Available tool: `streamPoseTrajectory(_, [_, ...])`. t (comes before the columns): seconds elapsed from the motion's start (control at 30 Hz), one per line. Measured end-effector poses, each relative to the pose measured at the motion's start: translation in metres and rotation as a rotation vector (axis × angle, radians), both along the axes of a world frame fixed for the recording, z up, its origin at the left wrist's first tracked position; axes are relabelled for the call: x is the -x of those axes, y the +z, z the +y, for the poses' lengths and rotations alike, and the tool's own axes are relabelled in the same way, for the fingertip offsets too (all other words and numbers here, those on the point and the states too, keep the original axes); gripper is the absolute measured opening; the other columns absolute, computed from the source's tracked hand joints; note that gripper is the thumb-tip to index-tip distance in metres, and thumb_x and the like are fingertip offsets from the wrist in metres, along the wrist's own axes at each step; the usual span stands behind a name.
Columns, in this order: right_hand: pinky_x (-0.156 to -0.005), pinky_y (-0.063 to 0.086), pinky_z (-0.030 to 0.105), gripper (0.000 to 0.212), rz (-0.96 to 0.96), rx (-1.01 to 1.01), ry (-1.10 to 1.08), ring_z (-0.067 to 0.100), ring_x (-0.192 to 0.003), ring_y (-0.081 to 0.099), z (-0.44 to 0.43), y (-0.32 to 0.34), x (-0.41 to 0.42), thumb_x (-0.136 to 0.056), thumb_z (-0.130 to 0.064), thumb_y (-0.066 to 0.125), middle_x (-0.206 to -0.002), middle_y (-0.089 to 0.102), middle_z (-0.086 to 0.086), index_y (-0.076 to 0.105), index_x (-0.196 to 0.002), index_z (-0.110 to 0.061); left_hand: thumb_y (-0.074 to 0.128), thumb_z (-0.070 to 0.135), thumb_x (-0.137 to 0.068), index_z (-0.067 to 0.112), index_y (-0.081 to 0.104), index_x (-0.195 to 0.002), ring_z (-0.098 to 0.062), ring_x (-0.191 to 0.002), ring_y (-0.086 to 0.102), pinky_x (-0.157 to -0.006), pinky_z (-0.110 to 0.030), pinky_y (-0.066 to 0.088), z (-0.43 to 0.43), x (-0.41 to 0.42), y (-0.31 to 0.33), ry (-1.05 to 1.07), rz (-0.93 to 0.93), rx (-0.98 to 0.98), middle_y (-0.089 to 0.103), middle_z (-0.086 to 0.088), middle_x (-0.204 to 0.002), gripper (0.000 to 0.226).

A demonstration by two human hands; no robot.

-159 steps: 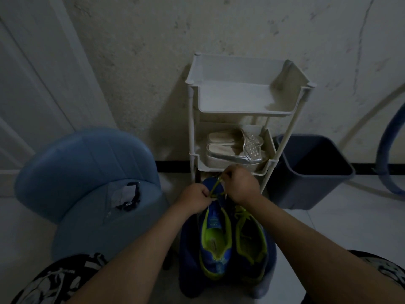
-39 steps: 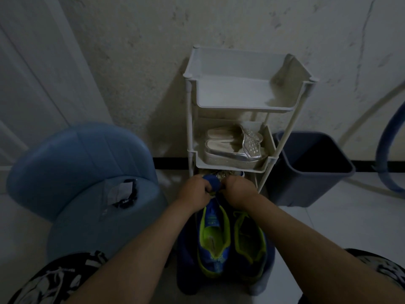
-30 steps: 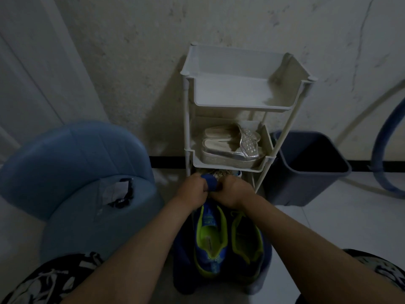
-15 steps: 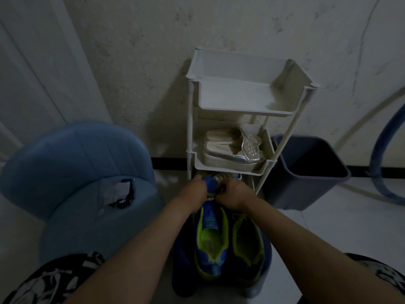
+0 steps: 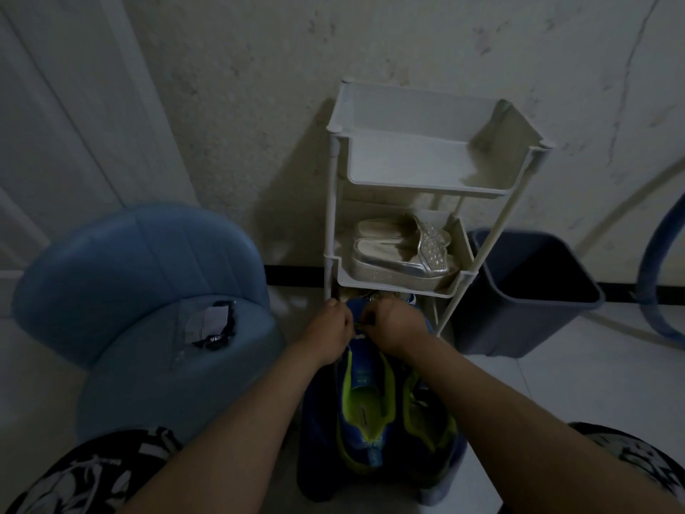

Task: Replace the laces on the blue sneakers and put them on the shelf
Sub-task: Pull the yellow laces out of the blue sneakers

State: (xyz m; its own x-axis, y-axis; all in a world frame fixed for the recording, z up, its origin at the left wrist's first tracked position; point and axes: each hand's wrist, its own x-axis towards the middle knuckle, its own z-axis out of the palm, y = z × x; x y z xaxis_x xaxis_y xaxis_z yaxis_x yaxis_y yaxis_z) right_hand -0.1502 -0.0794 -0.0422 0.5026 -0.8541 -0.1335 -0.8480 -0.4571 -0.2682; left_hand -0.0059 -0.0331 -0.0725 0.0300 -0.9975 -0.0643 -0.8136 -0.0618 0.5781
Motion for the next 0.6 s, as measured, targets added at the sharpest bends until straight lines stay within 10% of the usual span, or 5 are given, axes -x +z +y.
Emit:
streamPoseTrajectory(0.27, [-0.08,0.051,0.033,0.018,-0.151,-0.099,0.031,0.022,-0.098,0.064,0.003,0.006,-0.009,-0.095,-0.03,0.06,-0.107,0.068,0.005,0.07,-0.105,-0.019,0.071,0.016,-0.08,0.014,0.066,-0.083,-0.018,-0.077,0.06,-0.062,-0.024,0.039,0.003,-0.005,0.003,0.107,0.196,-0.001,0.065,-0.005,-0.084,0.006])
streamPoseTrajectory(0.6, [-0.08,0.053,0.029,0.02,-0.117,-0.186,-0.089,0.018,-0.1,0.066,-0.001,0.009,0.009,-0.085,-0.029,0.066,-0.107,0.071,0.001,0.069,-0.104,-0.023,0.064,0.02,-0.091,0.014,0.071,-0.085,-0.012,-0.077,0.058,-0.064,-0.021,0.036,0.002,0.001,0.006,0.213,0.153,0.062,0.065,0.002,-0.082,0.012])
